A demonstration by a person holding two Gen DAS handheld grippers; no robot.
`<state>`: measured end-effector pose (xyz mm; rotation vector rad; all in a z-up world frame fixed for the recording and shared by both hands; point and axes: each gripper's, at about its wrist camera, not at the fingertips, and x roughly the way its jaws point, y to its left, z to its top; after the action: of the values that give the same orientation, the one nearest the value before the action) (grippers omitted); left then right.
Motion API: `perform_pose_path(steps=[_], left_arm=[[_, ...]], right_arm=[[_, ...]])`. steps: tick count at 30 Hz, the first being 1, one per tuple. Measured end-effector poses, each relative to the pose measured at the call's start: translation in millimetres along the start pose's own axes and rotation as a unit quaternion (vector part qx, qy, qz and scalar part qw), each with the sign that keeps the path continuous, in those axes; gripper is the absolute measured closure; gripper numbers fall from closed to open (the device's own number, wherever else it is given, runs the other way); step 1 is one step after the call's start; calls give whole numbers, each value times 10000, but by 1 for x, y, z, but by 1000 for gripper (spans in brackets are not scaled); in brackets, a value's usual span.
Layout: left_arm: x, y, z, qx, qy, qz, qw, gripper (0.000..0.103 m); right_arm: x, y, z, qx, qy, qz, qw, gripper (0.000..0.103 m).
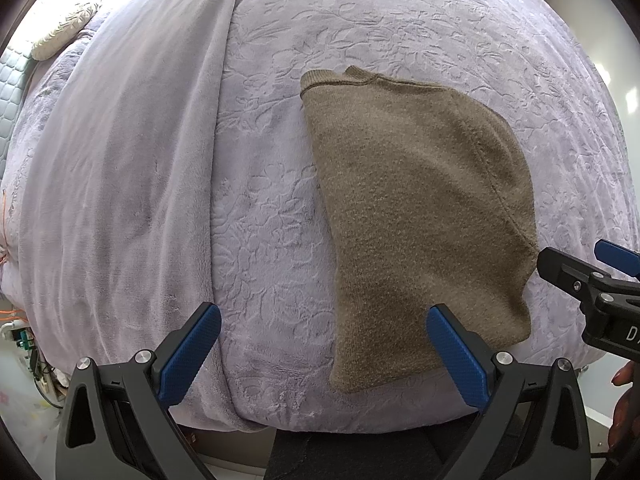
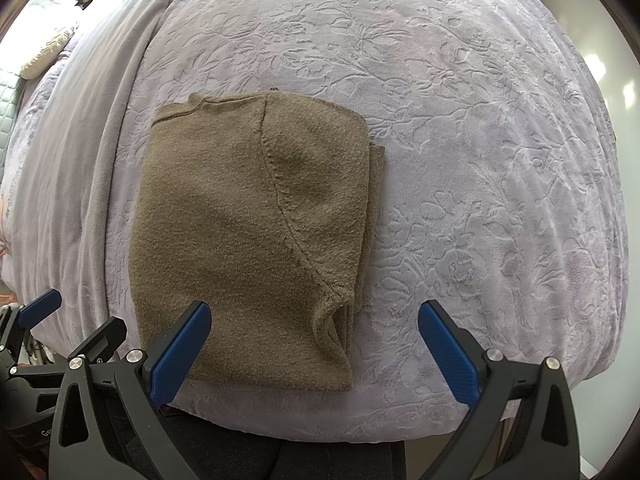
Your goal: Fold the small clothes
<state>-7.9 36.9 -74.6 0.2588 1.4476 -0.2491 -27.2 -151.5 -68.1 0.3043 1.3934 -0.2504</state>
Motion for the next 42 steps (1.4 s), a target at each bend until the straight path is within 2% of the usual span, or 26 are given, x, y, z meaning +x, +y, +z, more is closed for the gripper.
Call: perform_pose_path(steps=[42], left_arm=[[4,2,2,10,43,-6,10000,0]], right_arm=[[3,2,3,0,32,-7,10000,0]])
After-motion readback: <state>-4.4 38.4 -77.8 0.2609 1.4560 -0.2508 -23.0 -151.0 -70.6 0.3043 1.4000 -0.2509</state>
